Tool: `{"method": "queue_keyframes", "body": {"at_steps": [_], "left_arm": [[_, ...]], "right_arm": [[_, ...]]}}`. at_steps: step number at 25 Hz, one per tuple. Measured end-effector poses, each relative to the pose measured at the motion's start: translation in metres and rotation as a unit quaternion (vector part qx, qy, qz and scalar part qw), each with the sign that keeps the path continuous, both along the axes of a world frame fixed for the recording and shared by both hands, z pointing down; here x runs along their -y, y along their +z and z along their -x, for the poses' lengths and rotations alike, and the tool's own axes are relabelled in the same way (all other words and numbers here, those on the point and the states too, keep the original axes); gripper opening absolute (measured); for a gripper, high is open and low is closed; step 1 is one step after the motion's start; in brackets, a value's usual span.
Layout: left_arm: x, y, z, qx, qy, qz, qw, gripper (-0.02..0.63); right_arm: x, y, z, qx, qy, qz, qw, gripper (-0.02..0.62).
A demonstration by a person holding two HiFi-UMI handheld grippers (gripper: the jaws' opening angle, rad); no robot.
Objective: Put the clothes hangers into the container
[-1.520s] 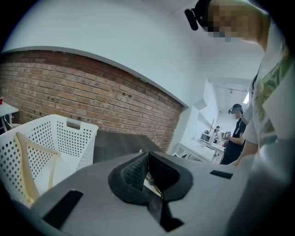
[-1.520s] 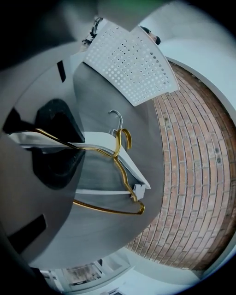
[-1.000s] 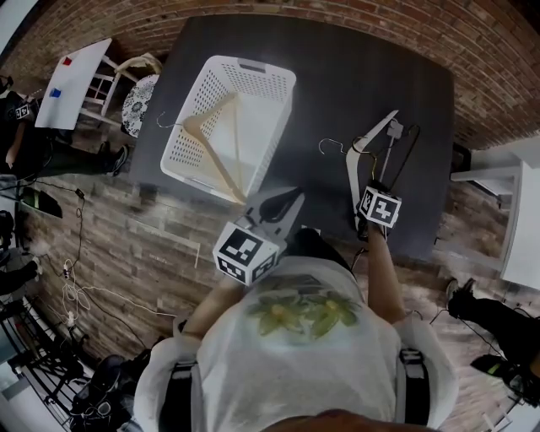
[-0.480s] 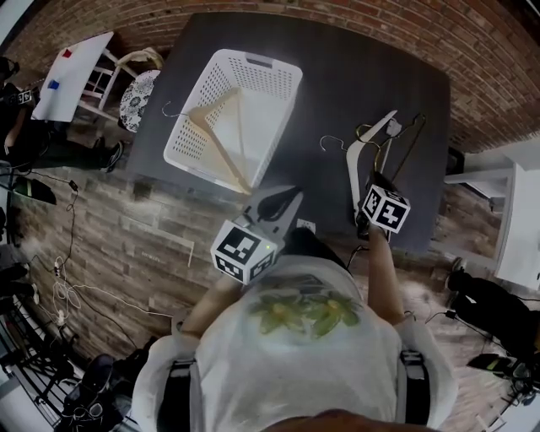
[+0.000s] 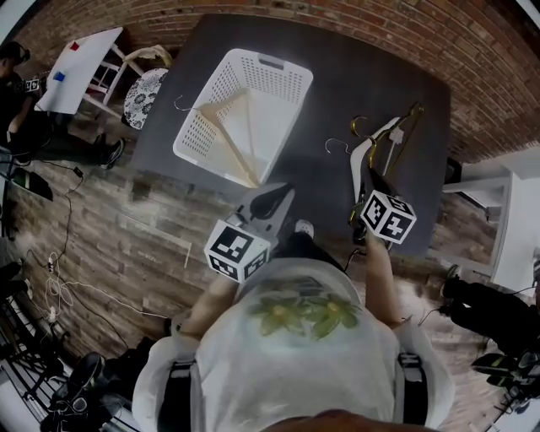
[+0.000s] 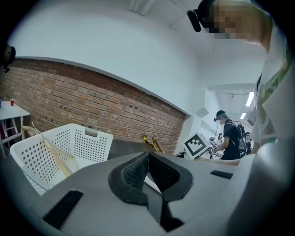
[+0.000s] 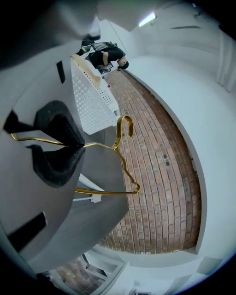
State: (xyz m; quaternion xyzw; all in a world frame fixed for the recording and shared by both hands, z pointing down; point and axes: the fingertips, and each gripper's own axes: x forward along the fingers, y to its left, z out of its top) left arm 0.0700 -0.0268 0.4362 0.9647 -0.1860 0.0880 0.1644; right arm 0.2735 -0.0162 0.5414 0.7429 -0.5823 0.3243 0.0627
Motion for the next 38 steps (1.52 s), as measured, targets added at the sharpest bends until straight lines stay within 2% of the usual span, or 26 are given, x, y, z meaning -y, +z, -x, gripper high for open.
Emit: {"method": "queue_keyframes", "body": {"at_steps": [7, 14, 38], "left_arm": [[-0.002, -0.003, 0.017, -0.002, -0.015, -0.006, 0.9999, 0.029], [-0.004, -0.006, 0.035, -0.006, -0.03, -0.011, 0.9995, 0.029], [-0.017, -0.01, 0.093, -0.012, -0.071, -0.019, 0.9972, 0.029]], "right_arm": [[0.015, -0.035, 0.049, 0.006, -0.056, -0.04, 0.998, 0.041], [0.019, -0.051, 0.093, 0.034, -0.104, -0.061, 0.992, 0.041], [0.001, -0.084, 0.208, 0.08, -0.245, -0.081, 0.963, 0.041]]}}
